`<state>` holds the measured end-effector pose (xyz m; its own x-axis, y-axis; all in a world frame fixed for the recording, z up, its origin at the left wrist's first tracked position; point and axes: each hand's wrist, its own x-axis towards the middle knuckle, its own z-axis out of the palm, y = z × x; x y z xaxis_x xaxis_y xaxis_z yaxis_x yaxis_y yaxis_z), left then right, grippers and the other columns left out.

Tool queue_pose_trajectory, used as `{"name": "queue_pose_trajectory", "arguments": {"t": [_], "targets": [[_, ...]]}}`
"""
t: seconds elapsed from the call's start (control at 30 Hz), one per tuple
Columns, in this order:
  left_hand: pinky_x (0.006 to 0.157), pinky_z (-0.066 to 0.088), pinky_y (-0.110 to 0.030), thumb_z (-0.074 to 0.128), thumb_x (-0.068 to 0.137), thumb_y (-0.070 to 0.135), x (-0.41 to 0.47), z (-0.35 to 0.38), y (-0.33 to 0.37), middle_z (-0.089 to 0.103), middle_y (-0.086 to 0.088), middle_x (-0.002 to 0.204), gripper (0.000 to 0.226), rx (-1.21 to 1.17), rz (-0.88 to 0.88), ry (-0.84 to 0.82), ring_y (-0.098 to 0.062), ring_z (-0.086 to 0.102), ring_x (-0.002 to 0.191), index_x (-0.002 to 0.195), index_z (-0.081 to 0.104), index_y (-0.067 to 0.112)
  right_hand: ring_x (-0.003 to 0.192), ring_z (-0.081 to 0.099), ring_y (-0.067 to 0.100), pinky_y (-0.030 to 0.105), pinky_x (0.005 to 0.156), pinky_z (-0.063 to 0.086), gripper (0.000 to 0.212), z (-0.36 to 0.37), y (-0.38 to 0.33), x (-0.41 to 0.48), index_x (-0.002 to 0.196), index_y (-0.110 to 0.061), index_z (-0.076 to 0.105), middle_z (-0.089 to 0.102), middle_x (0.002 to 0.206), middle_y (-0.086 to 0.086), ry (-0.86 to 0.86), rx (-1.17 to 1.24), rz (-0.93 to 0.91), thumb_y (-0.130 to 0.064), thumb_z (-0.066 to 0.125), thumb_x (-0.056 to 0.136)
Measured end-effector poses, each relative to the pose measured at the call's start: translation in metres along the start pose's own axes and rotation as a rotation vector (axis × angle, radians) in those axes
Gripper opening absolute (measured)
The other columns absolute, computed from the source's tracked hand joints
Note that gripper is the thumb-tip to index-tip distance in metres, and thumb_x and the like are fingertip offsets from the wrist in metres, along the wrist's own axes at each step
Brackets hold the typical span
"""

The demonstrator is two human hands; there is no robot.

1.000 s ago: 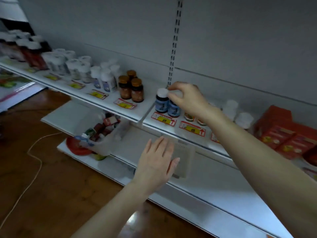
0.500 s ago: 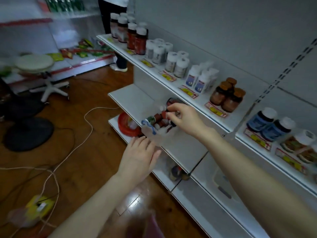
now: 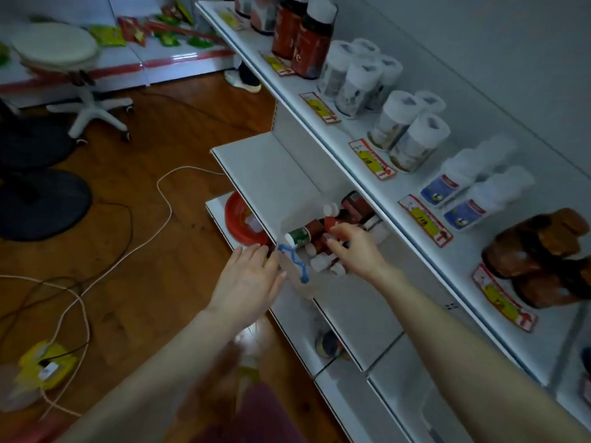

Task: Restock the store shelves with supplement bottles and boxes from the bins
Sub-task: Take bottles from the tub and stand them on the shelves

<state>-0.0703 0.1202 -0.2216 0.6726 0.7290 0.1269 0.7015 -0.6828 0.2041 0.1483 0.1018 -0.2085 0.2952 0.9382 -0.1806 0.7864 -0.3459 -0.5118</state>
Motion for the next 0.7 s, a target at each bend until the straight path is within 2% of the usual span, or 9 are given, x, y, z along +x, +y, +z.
{"name": "queue_pose_trajectory", "arguments": {"t": [0.17,0.27,0.37,0.43,0.47,0.5,0.57,0.63,0.7], "targets": [[0.077,0.053,-0.038,0.038,0.088,0.035,0.04,0.032,-0.018,0.069,-0.011,0.085,0.042,-0.049,-0.022,-0.03,-0.028,0.066,0.083,0.093,0.069,0.007,0.109,0.056,0.026,0.025,0.088,0.041,0.034,0.026,0.019,0.038,0.119,-0.001,0.056,0.061,0.115,0.014,-0.035,0.086,0.11,-0.015,0.059,0.087],[0.077,0.051,-0.037,0.036,0.087,0.035,0.066,0.06,-0.028,0.068,-0.01,0.086,0.043,-0.094,-0.035,-0.06,-0.027,0.065,0.083,0.095,0.068,0.006,0.102,0.057,0.026,0.036,0.089,0.046,0.029,0.043,0.037,0.054,0.114,-0.002,0.058,0.061,0.11,0.014,-0.002,0.116,0.162,-0.013,0.059,0.087],[0.081,0.051,-0.042,0.034,0.087,0.035,0.093,0.094,-0.036,0.066,-0.016,0.094,0.048,-0.153,-0.025,-0.113,-0.033,0.063,0.09,0.103,0.065,0.002,0.099,0.054,0.015,0.021,0.08,0.043,0.03,0.056,0.058,0.068,0.117,-0.008,0.055,0.06,0.112,0.006,0.053,0.156,0.275,-0.017,0.058,0.088],[0.081,0.05,-0.044,0.038,0.088,0.034,0.113,0.116,-0.041,0.065,-0.019,0.098,0.046,-0.161,-0.012,-0.129,-0.035,0.062,0.093,0.105,0.064,-0.001,0.094,0.053,0.011,0.007,0.07,0.039,0.026,0.063,0.074,0.083,0.111,-0.009,0.057,0.059,0.106,0.001,0.156,0.172,0.295,-0.02,0.06,0.088],[0.081,0.05,-0.044,0.041,0.087,0.032,0.125,0.125,-0.043,0.064,-0.021,0.099,0.044,-0.172,0.004,-0.131,-0.036,0.062,0.093,0.104,0.063,-0.002,0.096,0.054,0.011,0.004,0.07,0.038,0.027,0.065,0.082,0.093,0.112,-0.01,0.057,0.059,0.107,0.0,0.208,0.173,0.299,-0.021,0.061,0.088],[0.08,0.05,-0.046,0.041,0.086,0.032,0.136,0.135,-0.046,0.063,-0.023,0.099,0.044,-0.187,0.024,-0.12,-0.038,0.061,0.093,0.103,0.062,-0.004,0.102,0.054,0.013,0.006,0.077,0.04,0.031,0.066,0.089,0.103,0.116,-0.011,0.055,0.059,0.112,0.001,0.247,0.167,0.304,-0.021,0.06,0.088],[0.08,0.05,-0.049,0.036,0.084,0.032,0.159,0.152,-0.053,0.062,-0.028,0.101,0.05,-0.201,0.061,-0.113,-0.042,0.061,0.094,0.103,0.061,-0.007,0.111,0.051,0.014,0.021,0.093,0.042,0.039,0.07,0.103,0.124,0.126,-0.011,0.051,0.055,0.121,0.001,0.301,0.138,0.331,-0.019,0.059,0.088],[0.085,0.047,-0.053,0.035,0.085,0.033,0.178,0.17,-0.059,0.059,-0.032,0.108,0.054,-0.202,0.093,-0.144,-0.045,0.058,0.102,0.109,0.058,-0.011,0.113,0.05,0.019,0.029,0.098,0.04,0.038,0.074,0.12,0.145,0.123,-0.007,0.052,0.055,0.121,0.008,0.346,0.056,0.359,-0.018,0.06,0.087],[0.091,0.043,-0.055,0.046,0.088,0.027,0.191,0.188,-0.064,0.055,-0.035,0.115,0.049,-0.207,0.119,-0.174,-0.047,0.053,0.11,0.114,0.054,-0.014,0.112,0.051,0.025,0.034,0.098,0.041,0.039,0.08,0.136,0.165,0.119,-0.004,0.052,0.055,0.12,0.012,0.376,-0.046,0.371,-0.022,0.061,0.085]]}}
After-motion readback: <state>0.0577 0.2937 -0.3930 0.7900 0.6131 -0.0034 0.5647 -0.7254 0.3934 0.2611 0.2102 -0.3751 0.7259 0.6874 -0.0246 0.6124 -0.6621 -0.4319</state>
